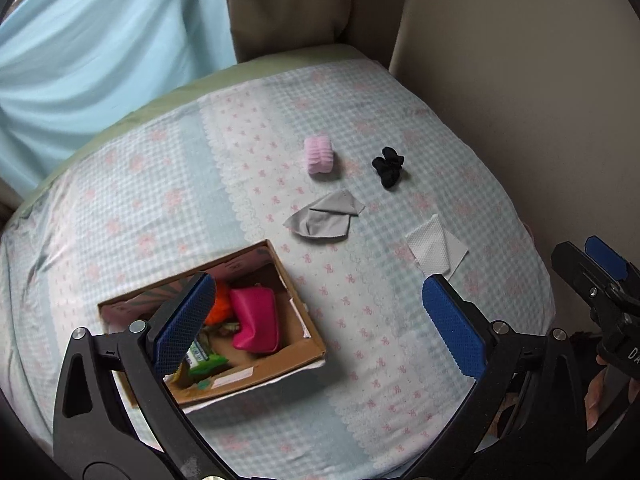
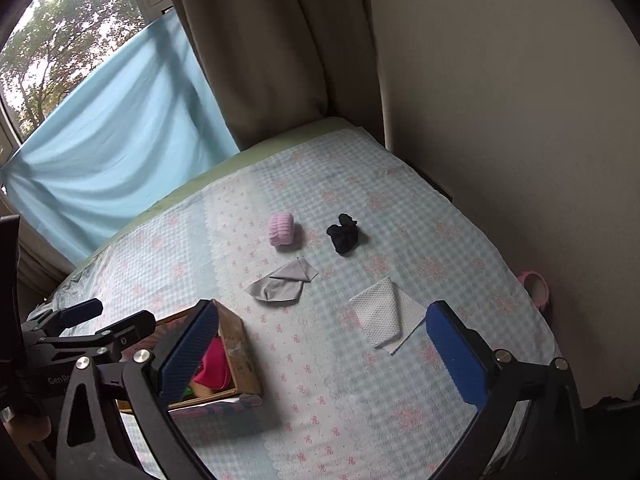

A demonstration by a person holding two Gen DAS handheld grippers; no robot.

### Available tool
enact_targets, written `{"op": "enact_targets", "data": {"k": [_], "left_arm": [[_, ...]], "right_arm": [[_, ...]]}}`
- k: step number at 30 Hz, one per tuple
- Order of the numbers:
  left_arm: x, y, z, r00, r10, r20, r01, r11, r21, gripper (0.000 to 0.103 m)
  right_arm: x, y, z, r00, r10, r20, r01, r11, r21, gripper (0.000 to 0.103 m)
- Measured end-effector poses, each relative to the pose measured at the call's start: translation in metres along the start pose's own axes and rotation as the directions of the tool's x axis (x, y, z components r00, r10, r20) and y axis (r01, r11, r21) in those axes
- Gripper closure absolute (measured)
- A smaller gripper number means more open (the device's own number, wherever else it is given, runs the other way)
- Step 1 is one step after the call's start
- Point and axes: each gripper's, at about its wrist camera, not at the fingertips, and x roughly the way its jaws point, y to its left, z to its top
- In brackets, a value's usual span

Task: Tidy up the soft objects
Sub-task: 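Withdraw both tools from the box toward the remaining cloths and hair clip, then grasp the grey cloth with the left tool while the right tool grasps the white textured cloth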

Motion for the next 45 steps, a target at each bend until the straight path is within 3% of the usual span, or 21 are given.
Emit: {"op": "enact_targets", "data": {"k": [6, 13, 20, 25, 32, 34, 36, 37, 38, 42, 45], "left_arm": [[0.09, -0.015, 0.034, 0.994, -0.007, -0.105, 0.011, 0.999, 0.046, 0.0], [0.197, -0.03, 0.057, 0.983, 0.032, -0.18, -0.006, 0.99, 0.142, 0.0], [0.296, -0.038, 0.061, 0.951, 0.097, -0.292, -0.018, 0.965, 0.261, 0.001], [0.343, -0.039, 0.061, 0.921, 0.105, -0.374, 0.026, 0.945, 0.327, 0.001], [0.383, -0.037, 0.057, 0.882, 0.073, -0.465, 0.111, 0.928, 0.357, 0.005], [0.386, -0.04, 0.058, 0.88, 0.067, -0.47, 0.129, 0.919, 0.372, 0.007], [0.388, -0.042, 0.059, 0.878, 0.06, -0.476, 0.147, 0.911, 0.385, 0.012], [0.389, -0.043, 0.059, 0.875, 0.055, -0.481, 0.153, 0.911, 0.382, 0.015], [0.389, -0.043, 0.06, 0.872, 0.053, -0.486, 0.156, 0.912, 0.379, 0.024], [0.386, -0.045, 0.07, 0.871, 0.042, -0.489, 0.165, 0.914, 0.372, 0.062], [0.386, -0.041, 0.075, 0.868, 0.029, -0.496, 0.171, 0.92, 0.354, 0.079]], "right_arm": [[0.057, -0.033, -0.007, 0.999, -0.035, -0.015, 0.036, 0.995, 0.091, 0.0], [0.134, -0.058, -0.028, 0.995, -0.059, -0.077, 0.068, 0.991, 0.117, 0.0], [0.204, -0.075, -0.043, 0.988, -0.077, -0.136, 0.094, 0.988, 0.122, 0.0], [0.241, -0.083, -0.055, 0.983, -0.084, -0.162, 0.102, 0.989, 0.106, 0.0], [0.278, -0.078, -0.074, 0.978, -0.127, -0.164, 0.124, 0.992, -0.033, 0.0], [0.285, -0.079, -0.078, 0.977, -0.137, -0.166, 0.13, 0.99, -0.054, 0.0], [0.287, -0.079, -0.079, 0.977, -0.149, -0.154, 0.139, 0.987, -0.076, 0.001], [0.289, -0.078, -0.08, 0.977, -0.155, -0.148, 0.144, 0.986, -0.087, 0.006], [0.289, -0.078, -0.079, 0.976, -0.166, -0.143, 0.153, 0.984, -0.095, 0.009], [0.284, -0.086, -0.074, 0.973, -0.19, -0.131, 0.18, 0.98, -0.085, 0.042], [0.281, -0.092, -0.071, 0.972, -0.196, -0.127, 0.188, 0.98, -0.071, 0.055]]}}
